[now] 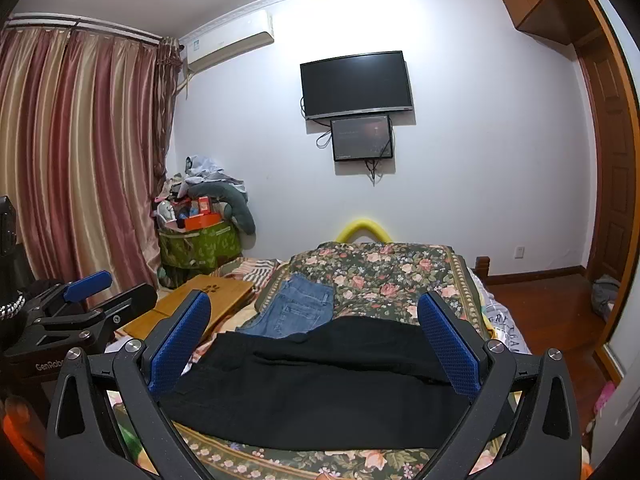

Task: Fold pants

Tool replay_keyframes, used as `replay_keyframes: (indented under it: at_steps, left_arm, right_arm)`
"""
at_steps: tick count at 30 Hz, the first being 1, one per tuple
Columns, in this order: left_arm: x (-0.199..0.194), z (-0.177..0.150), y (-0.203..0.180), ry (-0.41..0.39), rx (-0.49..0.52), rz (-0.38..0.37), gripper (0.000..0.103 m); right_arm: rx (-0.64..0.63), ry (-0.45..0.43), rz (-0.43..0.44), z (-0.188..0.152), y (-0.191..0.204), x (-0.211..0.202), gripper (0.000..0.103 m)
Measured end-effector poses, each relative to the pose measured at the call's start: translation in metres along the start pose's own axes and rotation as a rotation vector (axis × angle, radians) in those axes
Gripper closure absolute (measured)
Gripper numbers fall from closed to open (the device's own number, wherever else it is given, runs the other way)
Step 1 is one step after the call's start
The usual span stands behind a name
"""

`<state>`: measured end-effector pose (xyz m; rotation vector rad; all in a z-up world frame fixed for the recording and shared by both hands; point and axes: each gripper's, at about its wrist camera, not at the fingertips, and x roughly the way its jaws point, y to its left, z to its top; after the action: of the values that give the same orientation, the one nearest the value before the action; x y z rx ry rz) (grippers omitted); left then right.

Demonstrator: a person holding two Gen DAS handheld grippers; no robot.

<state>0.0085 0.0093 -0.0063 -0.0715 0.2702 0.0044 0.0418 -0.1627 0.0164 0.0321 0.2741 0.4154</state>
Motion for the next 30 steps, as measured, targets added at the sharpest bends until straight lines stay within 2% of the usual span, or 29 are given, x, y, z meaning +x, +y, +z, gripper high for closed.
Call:
replay_keyframes:
  at_steps: [30]
  left_arm:
    - [0.0060,-0.0033,-0.0005,0.012,-0.011,-0.005,0.000]
  right_arm:
    - [-0.003,0.011,-0.001,-0.0048,0.0048,0.0004,0.000]
